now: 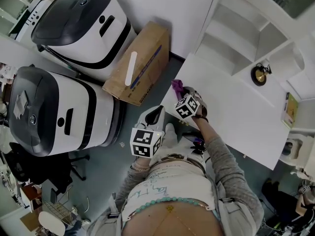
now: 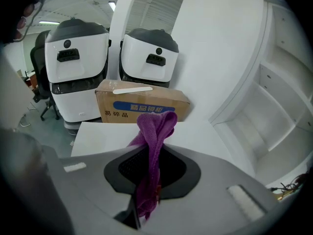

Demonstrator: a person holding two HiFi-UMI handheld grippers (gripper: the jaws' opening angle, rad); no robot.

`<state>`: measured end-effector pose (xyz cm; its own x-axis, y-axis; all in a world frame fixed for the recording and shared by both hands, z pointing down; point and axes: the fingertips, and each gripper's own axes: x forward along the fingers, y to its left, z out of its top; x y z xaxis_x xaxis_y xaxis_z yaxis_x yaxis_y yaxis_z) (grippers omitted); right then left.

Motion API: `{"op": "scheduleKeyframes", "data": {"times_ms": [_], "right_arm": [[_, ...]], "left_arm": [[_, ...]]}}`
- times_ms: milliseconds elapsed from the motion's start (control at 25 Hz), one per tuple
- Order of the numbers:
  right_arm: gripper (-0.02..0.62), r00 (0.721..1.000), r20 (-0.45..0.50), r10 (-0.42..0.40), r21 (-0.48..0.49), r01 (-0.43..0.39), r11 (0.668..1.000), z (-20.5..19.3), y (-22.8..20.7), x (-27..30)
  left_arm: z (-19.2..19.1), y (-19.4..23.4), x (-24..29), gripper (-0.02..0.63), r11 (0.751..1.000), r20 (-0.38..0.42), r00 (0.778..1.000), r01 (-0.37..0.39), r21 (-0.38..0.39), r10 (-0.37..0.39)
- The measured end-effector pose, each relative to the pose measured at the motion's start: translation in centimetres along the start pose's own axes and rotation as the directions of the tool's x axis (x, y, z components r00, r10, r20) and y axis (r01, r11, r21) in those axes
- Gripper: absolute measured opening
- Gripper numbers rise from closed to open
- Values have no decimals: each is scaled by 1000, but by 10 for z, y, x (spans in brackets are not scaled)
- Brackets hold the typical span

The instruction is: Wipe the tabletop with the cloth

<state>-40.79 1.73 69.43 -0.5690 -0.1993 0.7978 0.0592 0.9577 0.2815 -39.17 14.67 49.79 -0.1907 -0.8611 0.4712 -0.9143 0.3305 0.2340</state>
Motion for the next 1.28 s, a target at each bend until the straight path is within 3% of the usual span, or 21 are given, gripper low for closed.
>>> {"op": "scheduleKeyframes", "data": {"times_ms": [480,1280], "right_arm": [[69,999,29,30,-39,-29,999,18,17,5],[69,995,60,81,-120,-74,990,13,55,-13]], "left_arm": [[-5,6,-8,2,999,4,999,-37,-19,37],[-9,-2,-2,2,1000,-5,1000,2,-17,-2]]}}
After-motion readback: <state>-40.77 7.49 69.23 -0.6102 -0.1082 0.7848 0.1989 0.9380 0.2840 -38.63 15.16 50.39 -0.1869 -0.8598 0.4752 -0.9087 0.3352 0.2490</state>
